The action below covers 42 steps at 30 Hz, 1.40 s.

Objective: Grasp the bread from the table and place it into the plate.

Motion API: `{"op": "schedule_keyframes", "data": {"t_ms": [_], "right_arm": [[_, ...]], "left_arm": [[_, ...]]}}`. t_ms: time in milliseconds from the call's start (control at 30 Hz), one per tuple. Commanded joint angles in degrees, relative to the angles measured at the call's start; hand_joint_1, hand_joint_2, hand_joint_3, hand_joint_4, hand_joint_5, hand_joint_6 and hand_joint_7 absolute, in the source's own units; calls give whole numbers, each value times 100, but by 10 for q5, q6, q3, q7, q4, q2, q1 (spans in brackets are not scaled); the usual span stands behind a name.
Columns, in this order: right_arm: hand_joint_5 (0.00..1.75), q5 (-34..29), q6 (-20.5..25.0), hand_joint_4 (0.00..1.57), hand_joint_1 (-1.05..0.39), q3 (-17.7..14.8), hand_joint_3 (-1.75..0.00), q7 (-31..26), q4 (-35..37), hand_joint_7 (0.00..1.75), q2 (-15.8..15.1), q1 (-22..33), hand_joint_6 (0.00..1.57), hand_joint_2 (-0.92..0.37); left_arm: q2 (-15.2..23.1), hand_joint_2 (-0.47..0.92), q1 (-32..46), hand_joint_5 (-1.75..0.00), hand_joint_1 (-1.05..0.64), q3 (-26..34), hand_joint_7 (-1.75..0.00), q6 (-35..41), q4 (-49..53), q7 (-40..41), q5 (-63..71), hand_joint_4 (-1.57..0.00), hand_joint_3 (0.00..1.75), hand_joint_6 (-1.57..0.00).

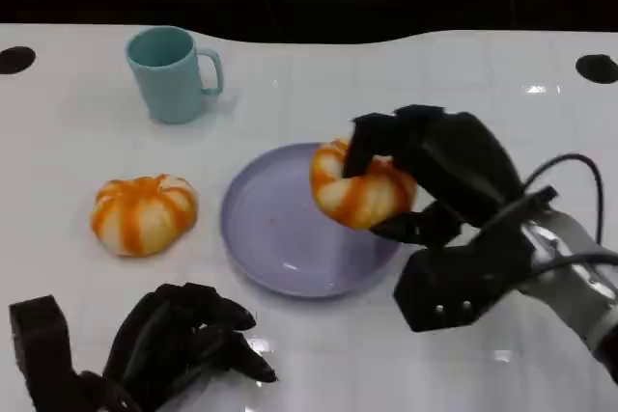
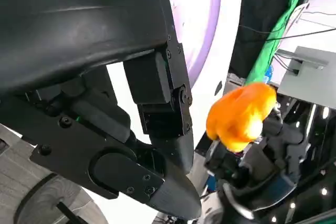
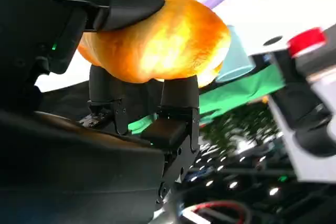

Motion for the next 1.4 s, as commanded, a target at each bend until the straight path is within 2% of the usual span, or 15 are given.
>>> {"op": "schedule_keyframes", "data": {"t_ms": [33, 167, 300, 433, 467, 500, 533, 633, 667, 733, 767, 867, 967, 1133, 1400], "right_arm": [[175, 0, -16, 96, -15, 15, -136, 14, 55, 166, 26, -33, 81, -35], [175, -12, -16, 95, -14, 31, -127, 5, 108, 174, 56, -62, 75, -34], [175, -16, -12, 93, -14, 35, -124, 2, 143, 170, 76, -80, 75, -38], [172, -6, -10, 87, -15, 33, -115, 19, 160, 138, 83, -86, 82, -45], [163, -3, -10, 83, -17, 32, -108, 21, 163, 120, 84, -87, 83, -46], [159, -3, -7, 82, -18, 33, -105, 28, 164, 112, 84, -88, 83, -47], [149, -4, -6, 76, -23, 34, -92, 31, 166, 97, 83, -89, 78, -53], [132, -7, -5, 67, -29, 36, -73, 35, 166, 72, 80, -90, 70, -62], [124, -7, -7, 62, -32, 36, -68, 40, 161, 65, 76, -88, 66, -65], [90, -9, -3, 53, -44, 38, -35, 53, 145, 42, 67, -82, 56, -84], [78, -13, 4, 45, -53, 39, -29, 59, 133, 32, 61, -77, 49, -89], [61, -27, 31, 26, -69, 46, -32, 79, 90, 19, 45, -62, 33, -92], [52, -25, 56, 15, -78, 42, -38, 109, 41, 10, 32, -42, 23, -92], [49, -28, 81, 13, -85, 37, -43, 134, -25, 5, 14, -14, 18, -92], [49, -10, 78, 15, -86, 21, -46, 163, -111, 6, -22, 38, 21, -92]], "left_arm": [[10, 78, 5, -32, -101, 3, -7, -1, -1, -1, -2, -157, 0, -157], [11, 78, 6, -32, -101, 0, -7, -6, -2, 0, 2, -157, 0, -157], [12, 79, 6, -31, -101, -1, -6, -12, 0, 0, 4, -157, 1, -157], [12, 79, 5, -31, -102, -1, -7, -12, 2, 0, 3, -157, 1, -157], [12, 79, 5, -31, -102, -1, -6, -11, 2, -1, 1, -157, 0, -157], [12, 79, 5, -31, -101, -1, -6, -10, 1, -1, 1, -157, 0, -157], [12, 79, 6, -31, -102, -2, -6, -8, -1, 3, 2, -157, 0, -157], [12, 79, 7, -32, -102, -3, -7, -8, -3, 4, 3, -157, 0, -157], [12, 79, 7, -31, -102, -3, -7, -8, -3, 2, 2, -157, 0, -157], [11, 79, 7, -31, -101, -2, -6, -6, -3, 0, 0, -157, 0, -157], [11, 79, 6, -31, -101, -1, -6, -6, -1, -1, -1, -157, 0, -157], [10, 78, 8, -31, -101, -2, -6, -7, -2, 0, -1, -157, 0, -157], [9, 79, 10, -32, -102, -4, -7, -10, -6, 4, 2, -157, 0, -157], [9, 79, 15, -32, -102, -6, -8, -8, -15, 6, 2, -157, 0, -157], [8, 79, 15, -33, -103, -8, -8, -5, -19, 10, 4, -157, 0, -157]]}}
